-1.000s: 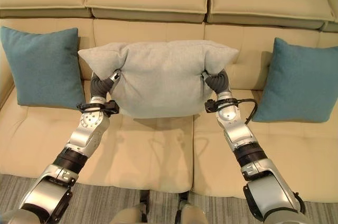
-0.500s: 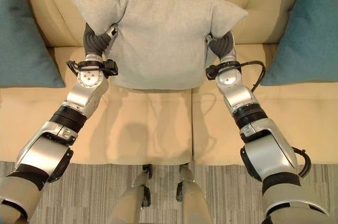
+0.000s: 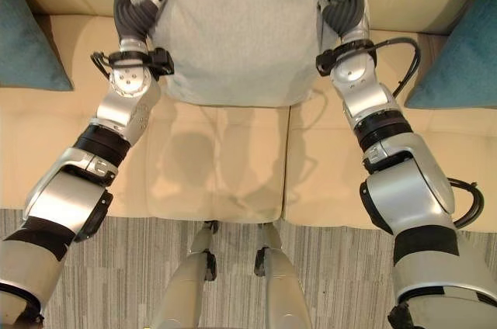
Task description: Pick up all the scattered cushions and arrange them neatly on the sofa.
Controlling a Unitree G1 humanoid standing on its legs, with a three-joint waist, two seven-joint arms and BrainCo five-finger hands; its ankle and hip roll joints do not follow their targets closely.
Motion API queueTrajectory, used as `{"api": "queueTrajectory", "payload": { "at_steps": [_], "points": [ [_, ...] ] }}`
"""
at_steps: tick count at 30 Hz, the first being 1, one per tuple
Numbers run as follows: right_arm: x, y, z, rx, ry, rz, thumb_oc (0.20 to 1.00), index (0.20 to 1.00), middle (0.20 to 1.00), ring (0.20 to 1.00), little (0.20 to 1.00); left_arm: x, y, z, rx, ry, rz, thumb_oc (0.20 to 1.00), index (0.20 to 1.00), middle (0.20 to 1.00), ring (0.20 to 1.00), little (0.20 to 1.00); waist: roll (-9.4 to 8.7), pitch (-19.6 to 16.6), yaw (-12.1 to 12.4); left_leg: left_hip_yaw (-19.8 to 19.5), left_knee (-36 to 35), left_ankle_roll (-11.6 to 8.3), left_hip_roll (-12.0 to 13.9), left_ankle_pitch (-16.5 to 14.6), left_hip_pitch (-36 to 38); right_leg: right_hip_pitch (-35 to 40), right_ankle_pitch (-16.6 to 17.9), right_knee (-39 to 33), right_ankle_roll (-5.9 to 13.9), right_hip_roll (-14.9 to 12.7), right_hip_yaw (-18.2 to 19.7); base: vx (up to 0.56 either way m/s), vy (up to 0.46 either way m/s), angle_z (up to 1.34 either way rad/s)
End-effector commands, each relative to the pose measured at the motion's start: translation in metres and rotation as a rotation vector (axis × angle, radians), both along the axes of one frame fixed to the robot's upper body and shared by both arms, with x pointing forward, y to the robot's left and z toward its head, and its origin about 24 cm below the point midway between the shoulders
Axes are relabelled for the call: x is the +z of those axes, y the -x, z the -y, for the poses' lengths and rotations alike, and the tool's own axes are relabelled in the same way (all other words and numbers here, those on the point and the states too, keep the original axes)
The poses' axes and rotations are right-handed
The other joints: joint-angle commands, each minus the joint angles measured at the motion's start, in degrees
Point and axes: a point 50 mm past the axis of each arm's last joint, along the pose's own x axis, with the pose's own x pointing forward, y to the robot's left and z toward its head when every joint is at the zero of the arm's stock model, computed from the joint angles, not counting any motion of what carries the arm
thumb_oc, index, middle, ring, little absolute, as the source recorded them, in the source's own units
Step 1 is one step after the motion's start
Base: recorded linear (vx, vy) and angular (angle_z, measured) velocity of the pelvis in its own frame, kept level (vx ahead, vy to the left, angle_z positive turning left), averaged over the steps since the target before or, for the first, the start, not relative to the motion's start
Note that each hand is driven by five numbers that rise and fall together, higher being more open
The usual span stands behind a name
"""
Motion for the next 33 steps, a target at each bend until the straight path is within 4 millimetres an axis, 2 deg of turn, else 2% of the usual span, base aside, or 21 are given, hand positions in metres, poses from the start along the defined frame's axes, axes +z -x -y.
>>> {"api": "queueTrajectory", "payload": {
  "at_steps": [1, 3, 8, 11, 12, 13, 15, 16, 17, 19, 21, 22, 24, 25, 26, 28, 30, 31, 32, 33],
  "points": [
    [0.031, 0.002, -0.031, 0.103, 0.039, 0.073, 1.0, 1.0, 1.0, 1.0, 1.0, 0.04, 0.007, 0.015, -0.056, -0.013, 0.106, 1.0, 1.0, 1.0, 1.0, 1.0, -2.22, 1.9, 1.6, -0.4, -1.1, -3.46, -0.8, 0.1, 1.6, -1.3, 1.1, 0.2, 8.39, -1.8, 3.1, 0.0, 0.0, 0.0],
    [0.042, 0.003, -0.029, 0.092, 0.028, 0.095, 1.0, 1.0, 1.0, 1.0, 1.0, 0.055, 0.008, 0.008, -0.034, -0.005, 0.134, 1.0, 1.0, 1.0, 1.0, 1.0, -2.12, 2.0, 1.6, -0.7, -1.1, -3.62, -0.8, 0.4, 1.0, -1.7, 1.3, 0.2, 8.47, -1.7, 3.1, 0.0, 0.0, 0.0],
    [0.047, 0.004, -0.016, 0.061, -0.05, 0.106, 1.0, 1.0, 1.0, 1.0, 1.0, 0.064, 0.008, -0.011, 0.009, 0.018, 0.132, 1.0, 1.0, 1.0, 1.0, 1.0, -1.87, 1.5, 1.3, -1.1, -1.1, -3.75, -0.9, 0.3, 0.7, -2.0, 1.3, 0.2, 8.58, -1.6, 3.1, 0.0, 0.0, 0.0],
    [0.05, 0.008, 0.0, 0.049, -0.113, 0.121, 1.0, 1.0, 1.0, 1.0, 1.0, 0.068, 0.01, -0.033, 0.048, 0.02, 0.13, 1.0, 1.0, 1.0, 1.0, 1.0, -1.65, 1.2, 1.3, -1.0, -1.1, -3.83, -0.9, 0.1, 1.5, -1.3, 1.2, 0.2, 8.5, -1.7, 3.0, 0.0, 0.0, 0.0],
    [0.049, 0.01, 0.009, 0.054, -0.166, 0.134, 1.0, 1.0, 1.0, 1.0, 1.0, 0.066, 0.012, -0.048, 0.07, 0.03, 0.129, 1.0, 1.0, 1.0, 1.0, 1.0, -1.51, 0.8, 1.2, -0.9, -1.1, -3.83, -1.0, -0.2, 2.3, -0.6, 1.0, 0.2, 8.49, -1.7, 3.0, 0.0, 0.0, 0.0],
    [0.048, 0.01, 0.009, 0.054, -0.167, 0.134, 1.0, 1.0, 1.0, 1.0, 1.0, 0.066, 0.012, -0.048, 0.07, 0.03, 0.129, 1.0, 1.0, 1.0, 1.0, 1.0, -1.55, 0.7, 1.2, -0.9, -1.1, -3.82, -1.0, -0.2, 2.3, -0.6, 1.0, 0.2, 8.5, -1.8, 3.0, 0.0, 0.0, 0.0],
    [0.046, 0.015, 0.021, 0.058, -0.184, 0.151, 1.0, 1.0, 1.0, 1.0, 1.0, 0.06, 0.016, -0.069, 0.098, 0.031, 0.132, 1.0, 1.0, 1.0, 1.0, 1.0, -1.53, 0.3, 1.0, -0.4, -1.1, -3.8, -1.1, -0.4, 3.9, 0.8, 1.0, 0.2, 8.5, -2.0, 2.9, 0.0, 0.0, 0.0],
    [0.046, 0.015, 0.021, 0.058, -0.184, 0.151, 1.0, 1.0, 1.0, 1.0, 1.0, 0.06, 0.016, -0.069, 0.098, 0.031, 0.132, 1.0, 1.0, 1.0, 1.0, 1.0, -1.54, 0.2, 1.0, -0.4, -1.1, -3.79, -1.2, -0.4, 3.9, 0.8, 1.0, 0.2, 8.51, -2.0, 2.9, 0.02, 0.037, 0.01],
    [0.045, 0.021, 0.03, 0.071, -0.188, 0.176, 1.0, 1.0, 1.0, 1.0, 1.0, 0.058, 0.023, -0.08, 0.089, 0.04, 0.163, 1.0, 1.0, 1.0, 1.0, 1.0, -1.5, 0.1, 1.1, -0.2, -1.1, -3.83, -1.1, -1.1, 5.3, 2.1, 0.6, 0.2, 8.47, -2.0, 3.0, 0.0, 0.0, 0.0],
    [0.038, 0.033, 0.041, 0.103, -0.167, 0.215, 1.0, 1.0, 1.0, 1.0, 1.0, 0.051, 0.04, -0.084, 0.026, 0.035, 0.244, 1.0, 1.0, 1.0, 1.0, 1.0, -1.4, -0.2, 1.0, 0.2, -1.1, -3.68, -1.3, -1.8, 7.5, 4.2, 0.3, 0.2, 8.39, -2.2, 2.8, 0.01, 0.017, 0.01],
    [0.025, 0.042, 0.045, 0.129, -0.148, 0.226, 1.0, 1.0, 1.0, 1.0, 1.0, 0.034, 0.049, -0.084, -0.015, 0.019, 0.255, 1.0, 1.0, 1.0, 1.0, 1.0, -1.47, -0.4, 0.8, 0.4, -1.1, -3.6, -1.5, -1.9, 9.0, 5.7, 0.1, 0.2, 8.14, -2.3, 2.6, 0.0, 0.0, 0.0],
    [0.025, 0.042, 0.045, 0.129, -0.148, 0.225, 1.0, 1.0, 1.0, 1.0, 1.0, 0.034, 0.049, -0.084, -0.015, 0.019, 0.255, 1.0, 1.0, 1.0, 1.0, 1.0, -1.49, -0.5, 0.8, 0.4, -1.1, -3.59, -1.6, -1.8, 8.9, 5.7, 0.1, 0.2, 8.14, -2.3, 2.6, 0.0, 0.0, 0.0],
    [0.002, 0.055, 0.05, 0.154, -0.127, 0.22, 1.0, 1.0, 1.0, 1.0, 1.0, 0.007, 0.062, -0.084, -0.085, 0.062, 0.256, 1.0, 1.0, 1.0, 1.0, 1.0, -1.62, -0.8, 0.6, 0.6, -1.1, -3.42, -1.5, -3.1, 11.5, 8.1, -0.7, 0.2, 7.86, -2.2, 2.6, 0.04, 0.007, 0.04],
    [0.0, 0.055, 0.051, 0.152, -0.127, 0.217, 1.0, 1.0, 1.0, 1.0, 1.0, 0.005, 0.062, -0.084, -0.085, 0.061, 0.253, 1.0, 1.0, 1.0, 1.0, 1.0, -1.7, -0.9, 0.6, 0.6, -1.1, -3.39, -1.6, -2.8, 11.4, 8.0, -0.5, 0.2, 7.85, -2.2, 2.6, 0.06, 0.013, 0.1],
    [-0.025, 0.064, 0.056, 0.164, -0.159, 0.202, 1.0, 1.0, 1.0, 1.0, 1.0, -0.017, 0.073, -0.083, -0.107, 0.107, 0.255, 1.0, 1.0, 1.0, 1.0, 1.0, -1.95, -1.3, 0.5, 0.9, -1.1, -3.16, -1.8, -3.5, 13.5, 10.0, -1.1, 0.2, 7.68, -2.3, 2.5, 0.05, 0.011, 0.07],
    [-0.062, 0.075, 0.062, 0.16, -0.171, 0.134, 1.0, 1.0, 1.0, 1.0, 1.0, -0.045, 0.089, -0.087, -0.103, 0.067, 0.211, 1.0, 1.0, 1.0, 1.0, 1.0, -2.26, -2.1, 0.7, 1.1, -1.1, -2.9, -1.8, -4.6, 16.7, 13.1, -1.8, 0.2, 7.76, -2.4, 2.4, 0.09, 0.01, 0.03],
    [-0.091, 0.085, 0.062, 0.18, -0.159, 0.054, 1.0, 1.0, 1.0, 1.0, 1.0, -0.079, 0.095, -0.088, -0.115, 0.092, 0.116, 1.0, 1.0, 1.0, 1.0, 1.0, -2.45, -2.4, 0.6, 1.4, -1.1, -2.66, -1.7, -5.2, 19.2, 15.5, -2.6, 0.2, 7.7, -2.5, 2.2, 0.07, 0.015, 0.02],
    [-0.106, 0.089, 0.064, 0.173, -0.18, 0.02, 1.0, 1.0, 1.0, 1.0, 1.0, -0.089, 0.102, -0.091, -0.109, 0.08, 0.098, 1.0, 1.0, 1.0, 1.0, 1.0, -2.41, -2.6, 0.8, 1.6, -1.1, -2.61, -1.8, -5.5, 20.4, 16.8, -2.9, 0.2, 7.74, -2.5, 2.1, 0.07, 0.015, -0.07],
    [-0.135, 0.102, 0.063, 0.182, -0.144, -0.08, 1.0, 1.0, 1.0, 1.0, 1.0, -0.125, 0.111, -0.094, -0.104, 0.074, -0.027, 1.0, 1.0, 1.0, 1.0, 1.0, -2.49, -3.0, 0.8, 1.7, -1.1, -2.48, -1.8, -5.8, 22.9, 18.9, -3.5, 0.2, 7.81, -2.5, 2.0, 0.06, 0.021, -0.11],
    [-0.155, 0.106, 0.061, 0.188, -0.19, -0.133, 1.0, 1.0, 1.0, 1.0, 1.0, -0.139, 0.115, -0.092, -0.107, 0.067, -0.074, 1.0, 1.0, 1.0, 1.0, 1.0, -2.38, -3.2, 0.8, 1.9, -1.1, -2.42, -1.9, -5.8, 23.6, 19.8, -3.7, 0.2, 7.82, -2.6, 1.8, 0.05, 0.006, -0.17]
  ]
}}
